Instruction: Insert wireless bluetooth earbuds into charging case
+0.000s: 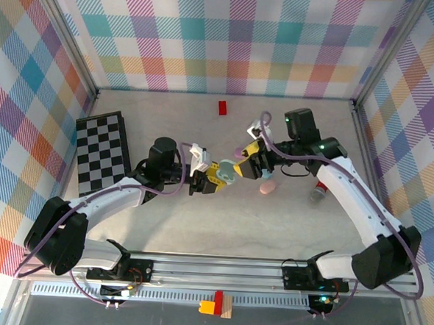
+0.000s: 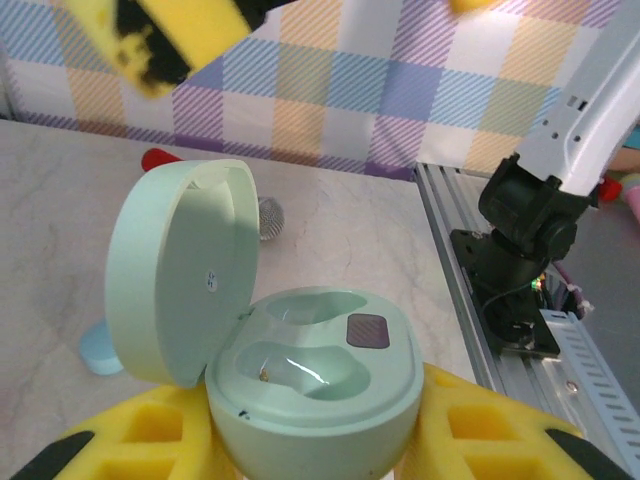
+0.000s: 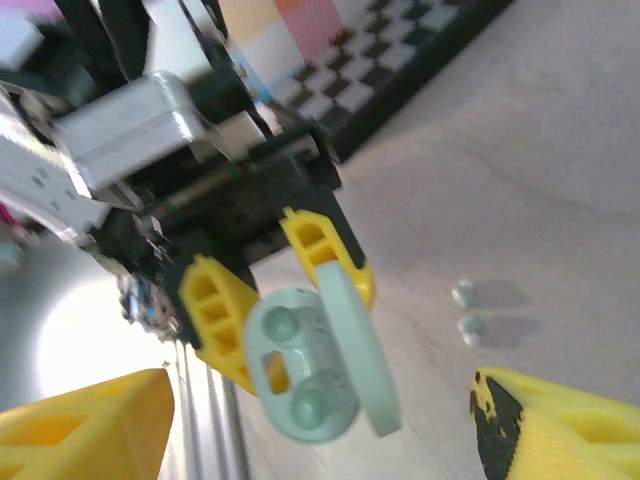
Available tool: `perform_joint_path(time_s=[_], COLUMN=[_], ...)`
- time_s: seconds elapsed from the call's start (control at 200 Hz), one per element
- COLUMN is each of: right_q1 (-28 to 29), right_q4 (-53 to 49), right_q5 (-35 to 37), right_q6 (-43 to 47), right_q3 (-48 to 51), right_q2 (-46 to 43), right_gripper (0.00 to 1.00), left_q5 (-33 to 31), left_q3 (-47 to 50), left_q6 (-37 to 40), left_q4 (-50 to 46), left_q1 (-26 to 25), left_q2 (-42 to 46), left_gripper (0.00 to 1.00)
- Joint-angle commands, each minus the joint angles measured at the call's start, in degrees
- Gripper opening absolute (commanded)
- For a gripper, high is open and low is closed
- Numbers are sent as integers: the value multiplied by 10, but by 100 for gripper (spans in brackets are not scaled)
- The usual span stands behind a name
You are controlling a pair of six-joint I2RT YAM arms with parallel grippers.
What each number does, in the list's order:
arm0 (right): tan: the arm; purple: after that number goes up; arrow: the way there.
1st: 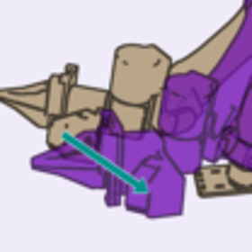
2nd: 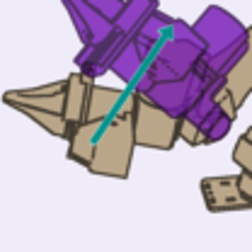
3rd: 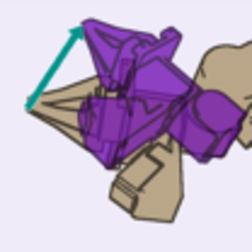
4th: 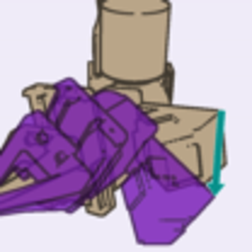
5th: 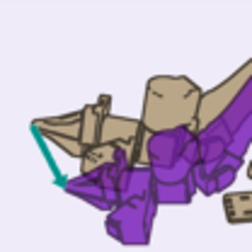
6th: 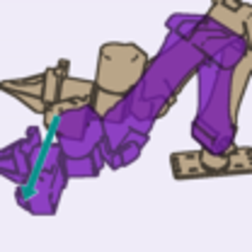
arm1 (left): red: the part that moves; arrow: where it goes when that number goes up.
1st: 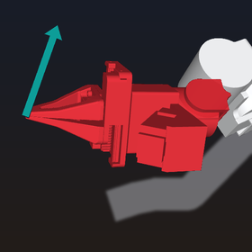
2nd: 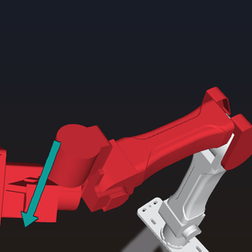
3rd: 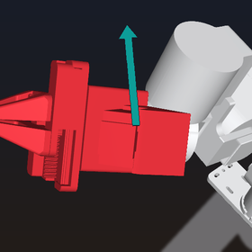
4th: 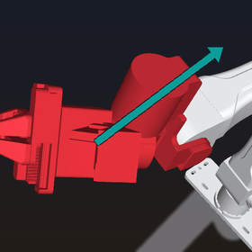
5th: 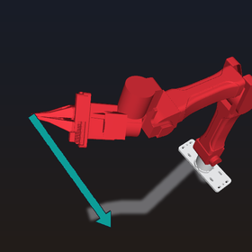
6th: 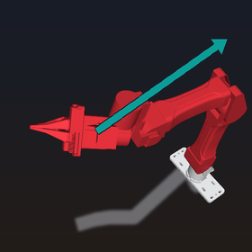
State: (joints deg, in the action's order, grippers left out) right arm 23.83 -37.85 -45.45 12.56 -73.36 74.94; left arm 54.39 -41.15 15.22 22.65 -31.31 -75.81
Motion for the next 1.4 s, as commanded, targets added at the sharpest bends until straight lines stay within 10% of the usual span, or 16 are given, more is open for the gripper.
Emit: perform_joint_path(time_s=[0.0, 0.315, 0.7, 0.94, 1.395], right_q1=[-50, -63, 44, 116, 170], right_q4=[103, 177, 200, 175, 80], right_q5=[-42, 116, 221, 268, 300], right_q6=[-128, -374, -423, -419, -371], right_q3=[29, 109, 126, 48, -125], right_q2=[-40, 16, 174, 283, 447], right_gripper=[77, 72, 67, 43, 42], left_q5=[-6, -51, -71, -59, -54], left_q3=[19, 81, 137, 157, 175], left_q6=[-34, -123, -212, -272, -306], left_q4=[76, 263, 401, 480, 537], left_q1=[9, 44, 138, 208, 249], left_q2=[22, 36, 55, 50, 39], left_gripper=[29, 29, 30, 30, 31])
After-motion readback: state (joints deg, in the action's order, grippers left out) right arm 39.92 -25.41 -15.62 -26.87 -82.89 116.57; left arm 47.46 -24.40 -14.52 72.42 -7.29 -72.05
